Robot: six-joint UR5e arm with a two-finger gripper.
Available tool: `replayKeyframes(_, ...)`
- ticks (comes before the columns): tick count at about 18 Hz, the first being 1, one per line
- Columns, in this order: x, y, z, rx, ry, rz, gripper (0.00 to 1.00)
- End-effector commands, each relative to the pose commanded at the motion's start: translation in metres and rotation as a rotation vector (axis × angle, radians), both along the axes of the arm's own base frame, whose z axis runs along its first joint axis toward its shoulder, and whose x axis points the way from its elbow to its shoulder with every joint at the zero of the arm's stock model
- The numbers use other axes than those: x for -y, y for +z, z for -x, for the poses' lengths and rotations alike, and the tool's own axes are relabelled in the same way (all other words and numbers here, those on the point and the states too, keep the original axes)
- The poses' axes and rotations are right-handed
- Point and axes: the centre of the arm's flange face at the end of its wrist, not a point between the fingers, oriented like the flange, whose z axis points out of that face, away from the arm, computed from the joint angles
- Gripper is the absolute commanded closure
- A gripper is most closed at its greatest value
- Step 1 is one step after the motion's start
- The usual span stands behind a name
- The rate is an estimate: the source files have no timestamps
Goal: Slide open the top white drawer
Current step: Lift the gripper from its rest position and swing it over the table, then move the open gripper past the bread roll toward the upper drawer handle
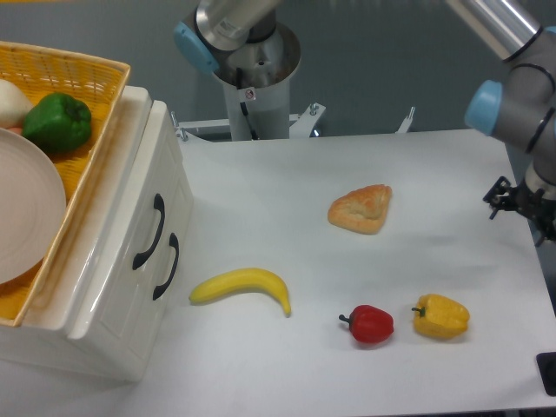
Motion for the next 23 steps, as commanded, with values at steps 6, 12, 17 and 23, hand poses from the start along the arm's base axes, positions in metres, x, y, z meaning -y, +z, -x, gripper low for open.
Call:
replayKeyframes(6,-0.048,0.031,-0.069,-0.042,0.155,0.067,0.00)
replayKeyframes(12,-0.064,0.085,-0.118,0.032,0.217,0.010,0.00)
replayKeyframes(17,-0.126,0.102,-0.186,0.120,0.293,-0.009,0.00)
replayKeyframes(23,-0.173,0.118,-0.251,0.223,0.322,-0.055,0.00)
